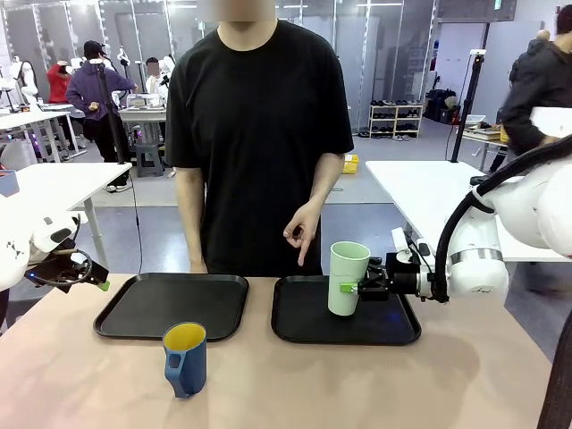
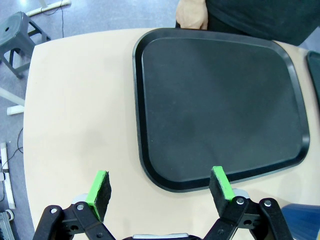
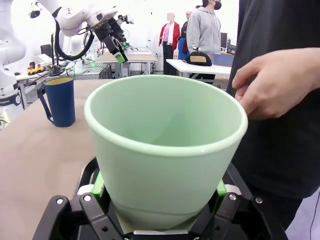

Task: Sort and store the cups by type.
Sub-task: Place the picked Reusable plastic cup into the Flat Tray indicated by the person.

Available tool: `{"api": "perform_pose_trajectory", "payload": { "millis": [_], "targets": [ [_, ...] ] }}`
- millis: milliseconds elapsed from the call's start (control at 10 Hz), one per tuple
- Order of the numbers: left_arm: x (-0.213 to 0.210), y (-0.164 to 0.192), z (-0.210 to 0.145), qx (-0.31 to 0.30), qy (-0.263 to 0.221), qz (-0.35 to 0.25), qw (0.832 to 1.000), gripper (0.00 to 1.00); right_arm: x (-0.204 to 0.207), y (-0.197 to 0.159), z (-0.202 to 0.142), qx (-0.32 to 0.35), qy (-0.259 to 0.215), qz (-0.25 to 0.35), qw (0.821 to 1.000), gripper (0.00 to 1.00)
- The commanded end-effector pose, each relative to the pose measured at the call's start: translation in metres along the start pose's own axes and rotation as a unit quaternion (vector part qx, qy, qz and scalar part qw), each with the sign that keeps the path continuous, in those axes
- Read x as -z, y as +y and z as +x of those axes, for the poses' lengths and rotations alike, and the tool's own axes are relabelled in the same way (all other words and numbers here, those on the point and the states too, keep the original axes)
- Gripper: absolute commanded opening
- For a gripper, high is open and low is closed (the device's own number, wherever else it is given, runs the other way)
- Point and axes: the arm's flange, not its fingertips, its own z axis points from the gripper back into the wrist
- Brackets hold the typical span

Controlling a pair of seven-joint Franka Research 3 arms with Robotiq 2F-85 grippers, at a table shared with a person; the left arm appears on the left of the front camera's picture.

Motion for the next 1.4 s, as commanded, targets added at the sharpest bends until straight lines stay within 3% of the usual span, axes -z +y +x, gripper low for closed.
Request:
{"api": "perform_pose_trajectory", "payload": {
  "millis": [0,600,800,1300],
  "targets": [
    [-0.001,0.0,0.001,0.0,-0.001,0.0,1.0,1.0,0.007,-0.006,-0.003,-0.008,0.003,-0.013,1.0,0.87],
    [-0.001,0.0,0.001,0.0,-0.001,0.0,1.0,1.0,0.009,-0.003,-0.023,0.009,0.015,-0.009,1.0,0.87],
    [-0.001,0.0,0.001,0.0,-0.001,0.0,1.0,1.0,0.008,-0.002,-0.026,0.015,0.018,-0.011,1.0,1.0],
    [-0.001,0.0,0.001,0.0,-0.001,0.0,1.0,1.0,0.002,-0.002,-0.032,0.041,0.052,-0.022,0.998,1.0]
  ]
}}
